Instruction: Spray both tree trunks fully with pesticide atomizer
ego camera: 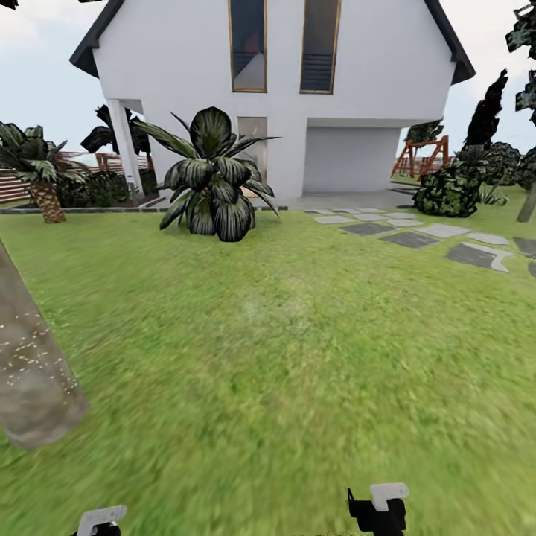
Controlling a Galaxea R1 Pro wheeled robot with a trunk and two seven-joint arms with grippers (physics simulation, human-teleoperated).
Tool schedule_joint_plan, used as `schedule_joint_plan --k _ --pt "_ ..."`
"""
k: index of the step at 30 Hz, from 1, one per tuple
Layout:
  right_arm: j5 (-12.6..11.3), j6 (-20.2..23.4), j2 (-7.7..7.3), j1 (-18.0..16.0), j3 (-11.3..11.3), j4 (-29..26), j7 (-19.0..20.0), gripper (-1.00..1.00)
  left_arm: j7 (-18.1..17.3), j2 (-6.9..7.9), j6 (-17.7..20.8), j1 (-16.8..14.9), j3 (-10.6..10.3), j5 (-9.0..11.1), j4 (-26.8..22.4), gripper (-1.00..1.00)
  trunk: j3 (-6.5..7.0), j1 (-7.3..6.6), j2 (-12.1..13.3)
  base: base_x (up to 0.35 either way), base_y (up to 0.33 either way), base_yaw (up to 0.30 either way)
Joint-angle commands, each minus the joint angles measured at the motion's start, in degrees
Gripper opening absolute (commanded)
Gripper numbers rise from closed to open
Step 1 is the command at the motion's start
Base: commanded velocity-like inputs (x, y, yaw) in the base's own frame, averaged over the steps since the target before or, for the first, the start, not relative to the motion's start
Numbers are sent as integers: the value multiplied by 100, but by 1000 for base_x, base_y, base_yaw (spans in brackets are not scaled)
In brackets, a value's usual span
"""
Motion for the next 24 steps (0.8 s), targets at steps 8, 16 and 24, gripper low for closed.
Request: schedule_joint_plan --k 8,16,24 --pt "19 -6 -3 -5 43 8 -53 100 -36 -2 -12 -3 49 -11 2 -100 -5 -1 -2 0 0 -300" --pt "19 -6 1 -5 43 8 -53 100 -36 -2 -12 -3 49 -10 2 -100 -5 -1 -2 0 0 -300" --pt "19 -6 2 -5 43 8 -53 100 -36 -5 -21 -3 47 -2 2 -100 -5 -1 -2 0 0 -300"
